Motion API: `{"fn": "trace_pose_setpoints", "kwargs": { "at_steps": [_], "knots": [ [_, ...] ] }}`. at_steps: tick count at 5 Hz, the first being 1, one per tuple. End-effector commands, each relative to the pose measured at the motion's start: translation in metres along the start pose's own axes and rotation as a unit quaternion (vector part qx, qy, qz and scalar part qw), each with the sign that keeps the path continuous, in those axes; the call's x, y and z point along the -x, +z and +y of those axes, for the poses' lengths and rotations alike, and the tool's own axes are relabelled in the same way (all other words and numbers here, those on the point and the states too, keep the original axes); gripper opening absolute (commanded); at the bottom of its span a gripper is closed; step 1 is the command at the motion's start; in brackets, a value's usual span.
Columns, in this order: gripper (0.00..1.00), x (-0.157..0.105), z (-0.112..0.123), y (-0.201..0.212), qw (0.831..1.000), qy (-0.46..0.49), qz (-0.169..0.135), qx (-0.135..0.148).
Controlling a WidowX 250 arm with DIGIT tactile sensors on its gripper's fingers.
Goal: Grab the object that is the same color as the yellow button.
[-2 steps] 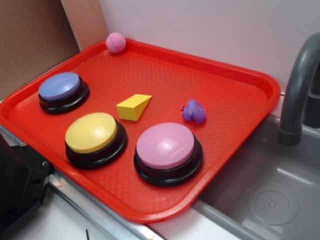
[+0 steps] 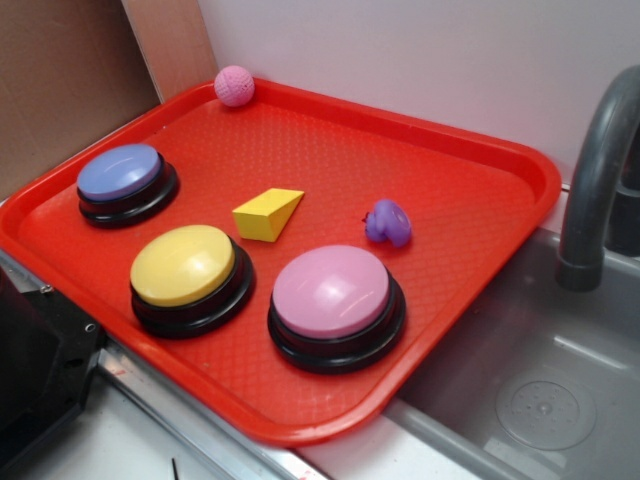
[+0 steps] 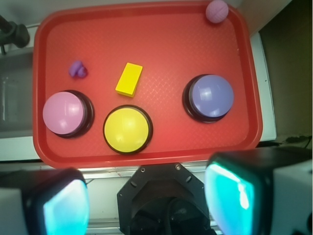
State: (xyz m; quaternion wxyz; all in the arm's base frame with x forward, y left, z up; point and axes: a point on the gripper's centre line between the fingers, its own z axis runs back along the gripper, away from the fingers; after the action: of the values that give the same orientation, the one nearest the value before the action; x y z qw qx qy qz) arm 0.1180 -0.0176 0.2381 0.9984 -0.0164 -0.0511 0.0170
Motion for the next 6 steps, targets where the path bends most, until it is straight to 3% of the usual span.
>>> {"fn": "trace_pose_setpoints", "kwargs": {
  "at_steps": [1, 2, 3, 6],
  "knots": [
    [1.00, -0.065, -0.011, -0.066, 1.000, 0.026, -0.008, -0.015],
    [1.00, -0.086, -0.008, -0.109, 0.994, 0.102, -0.009, 0.040],
    [1.00, -0.083, -0.006, -0.141, 0.976, 0.213, 0.026, 0.025],
    [1.00, -0.082, -0.005, -0.192, 0.979, 0.201, 0.014, 0.006]
  ]
}}
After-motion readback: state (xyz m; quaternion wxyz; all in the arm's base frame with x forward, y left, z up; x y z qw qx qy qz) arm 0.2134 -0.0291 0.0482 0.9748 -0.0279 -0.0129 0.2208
